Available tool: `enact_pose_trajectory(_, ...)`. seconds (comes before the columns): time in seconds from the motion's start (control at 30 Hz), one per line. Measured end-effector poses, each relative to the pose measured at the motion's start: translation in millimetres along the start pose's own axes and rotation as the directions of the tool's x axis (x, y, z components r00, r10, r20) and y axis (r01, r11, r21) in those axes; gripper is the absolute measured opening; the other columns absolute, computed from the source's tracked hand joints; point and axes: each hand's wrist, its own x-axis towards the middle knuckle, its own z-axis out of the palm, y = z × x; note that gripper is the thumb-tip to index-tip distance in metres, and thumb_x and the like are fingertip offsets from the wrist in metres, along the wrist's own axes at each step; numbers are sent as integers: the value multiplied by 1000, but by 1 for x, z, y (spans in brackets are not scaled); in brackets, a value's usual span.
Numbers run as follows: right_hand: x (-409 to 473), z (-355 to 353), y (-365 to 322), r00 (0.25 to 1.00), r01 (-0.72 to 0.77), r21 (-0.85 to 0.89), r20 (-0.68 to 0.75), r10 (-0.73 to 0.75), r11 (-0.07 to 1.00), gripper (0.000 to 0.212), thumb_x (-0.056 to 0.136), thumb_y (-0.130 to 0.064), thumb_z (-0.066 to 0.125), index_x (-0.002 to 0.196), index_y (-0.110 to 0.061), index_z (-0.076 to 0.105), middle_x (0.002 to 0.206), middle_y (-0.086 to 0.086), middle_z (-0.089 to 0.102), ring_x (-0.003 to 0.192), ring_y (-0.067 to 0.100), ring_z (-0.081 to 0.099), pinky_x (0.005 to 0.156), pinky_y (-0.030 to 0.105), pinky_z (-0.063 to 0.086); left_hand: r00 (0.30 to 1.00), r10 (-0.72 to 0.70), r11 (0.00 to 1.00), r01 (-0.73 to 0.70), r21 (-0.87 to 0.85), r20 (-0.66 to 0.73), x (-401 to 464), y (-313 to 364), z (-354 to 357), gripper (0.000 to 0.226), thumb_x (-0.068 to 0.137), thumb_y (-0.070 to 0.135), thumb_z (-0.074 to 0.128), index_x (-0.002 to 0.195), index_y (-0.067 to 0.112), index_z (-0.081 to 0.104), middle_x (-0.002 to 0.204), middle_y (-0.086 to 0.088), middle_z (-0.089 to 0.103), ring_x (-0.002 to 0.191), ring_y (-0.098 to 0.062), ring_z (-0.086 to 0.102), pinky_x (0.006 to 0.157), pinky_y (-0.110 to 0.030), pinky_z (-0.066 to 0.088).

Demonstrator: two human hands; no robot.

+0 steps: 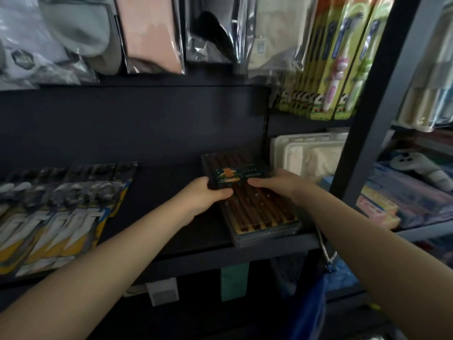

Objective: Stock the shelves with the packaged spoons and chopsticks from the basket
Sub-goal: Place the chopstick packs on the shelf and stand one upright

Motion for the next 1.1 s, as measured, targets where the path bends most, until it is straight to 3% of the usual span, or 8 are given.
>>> enact_pose_trajectory(0.1,-29,3,16,974,220,-40,-49,-222,975,87,73,-59,63,145,-20,32,141,-4,46,126,16,48,103,32,41,1000,-2,999,1,-50,-22,0,-13,3,68,85,39,60,142,18,28,143,2,40,123,-11,43,98,-19,32)
enact_pose_trajectory(0.2,-61,-5,34,931,358,-164,139,-337,919,96,68,-54,62,149,-25,19,151,-6,30,138,10,31,112,27,29,997,-71,985,68,-161,-11,14,-21,2,88,81,45,63,148,26,9,156,1,19,140,-19,24,115,-34,20)
enact_pose_trajectory(0.3,-64,-8,47,913,408,-460,210,-350,789,109,69,-47,73,151,-24,5,158,-9,9,145,7,12,117,24,16,997,-72,966,75,-248,18,33,-22,1,89,80,34,69,148,24,12,154,1,24,137,-20,31,115,-37,23)
enact_pose_trajectory(0.47,-57,-7,37,931,360,-521,154,-330,774,111,70,-43,76,151,-22,4,159,-5,10,145,12,14,117,25,18,996,-65,944,80,-321,58,48,-24,3,82,77,32,71,145,25,26,145,1,42,126,-17,46,111,-34,32)
enact_pose_trajectory(0.6,-57,-8,30,948,316,-541,149,-281,779,111,71,-39,77,151,-19,3,158,-3,14,143,14,20,115,25,21,994,-52,932,82,-353,95,53,-20,6,76,80,25,69,144,25,28,142,0,46,125,-17,47,112,-36,32)
enact_pose_trajectory(0.77,-67,-15,26,964,259,-681,141,-224,685,110,74,-42,74,150,-13,0,157,4,12,142,19,21,111,24,23,988,-33,928,87,-362,153,54,-13,18,75,82,23,67,145,25,26,144,-1,45,129,-17,44,114,-36,28)
enact_pose_trajectory(0.9,-79,-14,31,958,258,-812,145,-247,524,103,81,-48,64,150,-10,-3,156,8,-22,146,25,-12,119,32,6,979,29,931,48,-361,204,53,-8,36,61,86,24,62,141,26,34,135,3,53,122,-14,50,113,-35,29)
enact_pose_trajectory(1.1,-79,-17,23,959,278,-802,195,-208,529,95,85,-35,64,151,-16,-1,159,4,-8,147,21,-1,117,26,8,982,43,943,22,-333,186,58,-12,38,97,57,52,72,142,27,32,141,0,48,126,-17,48,112,-39,32)
